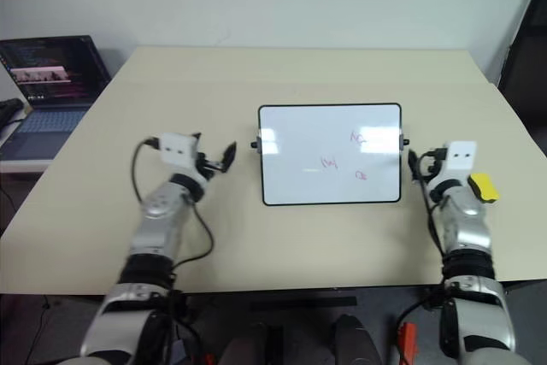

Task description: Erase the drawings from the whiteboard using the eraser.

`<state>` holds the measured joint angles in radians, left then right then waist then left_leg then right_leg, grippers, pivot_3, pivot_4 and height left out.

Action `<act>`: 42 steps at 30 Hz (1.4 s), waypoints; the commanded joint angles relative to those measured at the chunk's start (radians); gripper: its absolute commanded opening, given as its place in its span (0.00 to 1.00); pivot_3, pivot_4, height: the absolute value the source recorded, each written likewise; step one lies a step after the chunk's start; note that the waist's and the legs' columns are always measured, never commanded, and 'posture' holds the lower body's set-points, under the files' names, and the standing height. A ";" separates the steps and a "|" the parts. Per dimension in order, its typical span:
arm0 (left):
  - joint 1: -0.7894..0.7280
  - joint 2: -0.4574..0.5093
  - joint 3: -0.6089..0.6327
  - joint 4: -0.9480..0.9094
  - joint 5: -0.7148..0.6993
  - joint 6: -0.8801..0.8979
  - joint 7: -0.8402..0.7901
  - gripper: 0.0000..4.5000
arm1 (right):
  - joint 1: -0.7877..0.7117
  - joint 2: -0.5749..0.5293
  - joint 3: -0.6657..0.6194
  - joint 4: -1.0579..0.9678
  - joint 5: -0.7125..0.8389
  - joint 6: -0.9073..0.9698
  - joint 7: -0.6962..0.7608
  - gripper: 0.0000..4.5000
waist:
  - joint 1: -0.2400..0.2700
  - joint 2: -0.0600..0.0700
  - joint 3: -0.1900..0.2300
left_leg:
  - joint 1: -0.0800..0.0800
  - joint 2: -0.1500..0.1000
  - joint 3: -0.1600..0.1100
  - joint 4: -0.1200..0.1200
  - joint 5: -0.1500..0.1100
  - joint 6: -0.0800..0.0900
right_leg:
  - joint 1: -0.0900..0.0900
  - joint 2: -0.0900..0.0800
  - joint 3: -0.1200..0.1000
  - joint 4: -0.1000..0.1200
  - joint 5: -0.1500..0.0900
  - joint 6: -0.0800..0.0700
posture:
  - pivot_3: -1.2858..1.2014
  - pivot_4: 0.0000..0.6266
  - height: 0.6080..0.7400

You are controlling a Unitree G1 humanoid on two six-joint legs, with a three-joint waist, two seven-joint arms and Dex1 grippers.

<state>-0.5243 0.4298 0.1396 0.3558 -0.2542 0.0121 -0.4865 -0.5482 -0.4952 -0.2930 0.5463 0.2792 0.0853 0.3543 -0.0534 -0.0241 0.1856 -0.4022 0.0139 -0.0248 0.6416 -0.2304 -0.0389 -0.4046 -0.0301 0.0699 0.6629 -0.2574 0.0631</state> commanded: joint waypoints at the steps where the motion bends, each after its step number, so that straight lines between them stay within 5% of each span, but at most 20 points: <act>1: 0.026 0.145 -0.006 -0.229 -0.148 0.207 -0.253 1.00 | 0.029 -0.088 -0.054 -0.116 0.072 0.112 0.085 0.99 | -0.002 0.000 0.000 | 0.000 0.000 0.000 0.000 0.000 0.000 | 0.000 0.000 0.000 0.000 0.000 0.000 | 0.52 0.24 1.00; 6: -0.010 0.256 -0.061 -0.469 -0.360 0.494 -0.446 1.00 | 0.065 -0.202 -0.089 -0.157 0.127 0.258 0.189 0.99 | 0.001 0.000 0.000 | 0.000 0.000 0.000 0.000 0.000 0.000 | 0.001 0.000 -0.001 0.000 0.000 0.000 | 0.52 0.24 1.00; 14: -0.170 -0.018 -0.336 -0.443 -0.267 0.550 -0.411 1.00 | -0.038 -0.336 -0.083 0.139 0.078 0.238 0.278 0.99 | 0.010 0.000 0.000 | 0.001 -0.001 0.001 0.003 0.000 0.000 | 0.004 0.000 0.001 -0.003 0.001 0.002 | 0.52 0.24 1.00; 22: -0.223 -0.189 -0.492 -0.336 -0.073 0.454 -0.347 1.00 | -0.094 -0.379 -0.022 0.302 0.030 0.224 0.441 0.99 | -0.010 0.000 0.000 | 0.001 -0.001 0.001 0.001 0.000 0.000 | 0.002 0.001 0.003 -0.003 0.000 0.001 | 0.52 0.24 1.00; 31: -0.213 -0.289 -0.523 -0.354 0.004 0.448 -0.291 1.00 | -0.097 -0.375 0.017 0.389 -0.048 0.168 0.417 0.99 | -0.002 0.000 0.000 | 0.001 -0.001 0.001 0.002 0.000 0.000 | 0.002 0.001 0.003 -0.003 0.000 0.001 | 0.52 0.24 1.00; 42: -0.191 -0.290 -0.518 -0.384 0.009 0.473 -0.296 1.00 | -0.151 -0.380 0.008 0.503 -0.066 0.155 0.367 0.99 | -0.003 0.000 0.000 | 0.001 -0.001 0.001 0.002 0.000 0.000 | 0.002 0.001 0.003 -0.002 0.000 0.001 | 0.52 0.24 1.00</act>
<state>-0.7153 0.1421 -0.3842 0.0107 -0.2496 0.4919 -0.7792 -0.6854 -0.8492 -0.2741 1.0459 0.2178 0.2640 0.7234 -0.0565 -0.0238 0.1859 -0.4010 0.0128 -0.0236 0.6435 -0.2304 -0.0386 -0.4025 -0.0293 0.0730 0.6604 -0.2570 0.0644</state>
